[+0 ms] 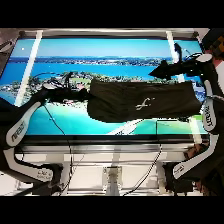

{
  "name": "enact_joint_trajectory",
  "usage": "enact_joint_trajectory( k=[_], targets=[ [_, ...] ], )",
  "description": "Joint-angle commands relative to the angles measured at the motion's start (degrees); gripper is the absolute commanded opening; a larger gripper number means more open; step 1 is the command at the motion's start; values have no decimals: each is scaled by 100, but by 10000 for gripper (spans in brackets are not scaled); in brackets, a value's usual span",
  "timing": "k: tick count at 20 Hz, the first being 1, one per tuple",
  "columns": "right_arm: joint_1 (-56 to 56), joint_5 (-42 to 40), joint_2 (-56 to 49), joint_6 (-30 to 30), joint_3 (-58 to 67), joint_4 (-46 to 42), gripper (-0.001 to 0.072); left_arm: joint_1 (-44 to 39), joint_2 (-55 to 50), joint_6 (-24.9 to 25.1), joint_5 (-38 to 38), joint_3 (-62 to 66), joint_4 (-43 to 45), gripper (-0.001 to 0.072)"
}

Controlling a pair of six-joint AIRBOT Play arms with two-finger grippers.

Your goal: Fold the clothes and pants, and hang the long-sleeved shirts on hangers.

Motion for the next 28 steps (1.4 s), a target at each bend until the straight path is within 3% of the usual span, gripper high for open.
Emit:
enact_joint_trajectory(
  k=[1,7,10,13,17,21,26,28],
  targets=[
    [468,-35,-282,101,4,-72,16,463,562,-688,4,9,1421,19],
    [1602,-361,-660,264,-37,-63,14,1510,1755,-997,-68,26,1766,19],
    [2371,-772,-898,476,-35,26,13,1792,2109,-1281,-621,363,2166,19],
    [3099,-1515,-1180,785,-35,457,13,1784,2153,-1847,-1300,1110,3080,18],
    [3735,-2594,-1646,1252,35,1690,12,1746,2151,-2057,-2009,1814,3161,19],
    [3965,-3910,-1755,2583,35,1449,12,1574,2149,-2162,-2181,2168,3158,19],
    [3836,-4026,-1637,2761,35,1080,11,1073,2135,-2549,-1976,2238,3158,19],
    [3606,-4240,-1235,3036,37,-214,11,772,2135,-2603,-1963,2240,3169,19]
  ],
)
